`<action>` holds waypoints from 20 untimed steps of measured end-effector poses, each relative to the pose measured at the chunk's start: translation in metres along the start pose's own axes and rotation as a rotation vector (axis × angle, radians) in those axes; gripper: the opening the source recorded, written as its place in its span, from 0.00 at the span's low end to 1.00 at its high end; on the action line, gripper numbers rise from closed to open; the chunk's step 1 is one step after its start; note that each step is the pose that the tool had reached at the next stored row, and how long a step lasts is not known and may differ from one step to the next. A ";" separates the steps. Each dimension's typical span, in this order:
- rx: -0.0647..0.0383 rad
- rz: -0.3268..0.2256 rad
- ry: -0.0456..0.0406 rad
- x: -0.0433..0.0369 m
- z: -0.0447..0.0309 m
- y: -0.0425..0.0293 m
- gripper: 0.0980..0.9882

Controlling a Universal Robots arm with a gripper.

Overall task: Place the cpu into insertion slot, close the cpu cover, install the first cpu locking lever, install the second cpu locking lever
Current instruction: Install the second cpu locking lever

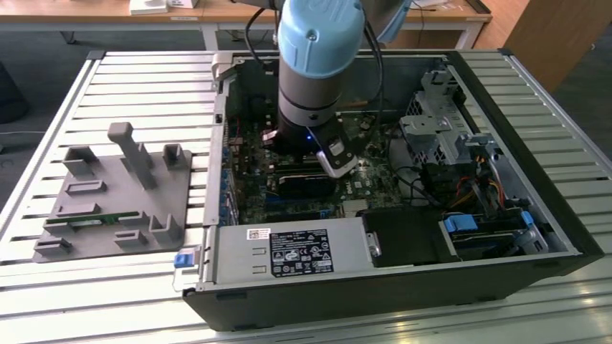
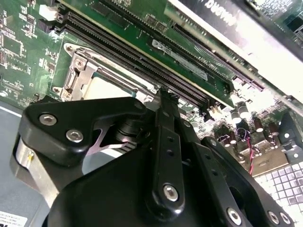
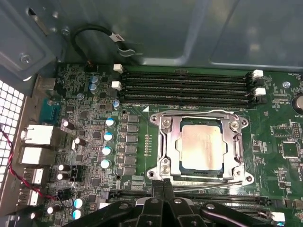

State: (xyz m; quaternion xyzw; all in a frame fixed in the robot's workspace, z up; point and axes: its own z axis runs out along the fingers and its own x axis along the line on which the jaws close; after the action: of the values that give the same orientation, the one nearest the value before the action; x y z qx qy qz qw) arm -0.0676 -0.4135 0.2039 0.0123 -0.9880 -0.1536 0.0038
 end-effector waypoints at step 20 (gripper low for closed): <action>-0.065 -0.001 -0.0031 0.0087 0.0090 -0.0059 0.01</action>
State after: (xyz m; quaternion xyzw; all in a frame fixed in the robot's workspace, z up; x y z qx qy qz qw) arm -0.0763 -0.4166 0.1936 0.0125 -0.9826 -0.1855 0.0025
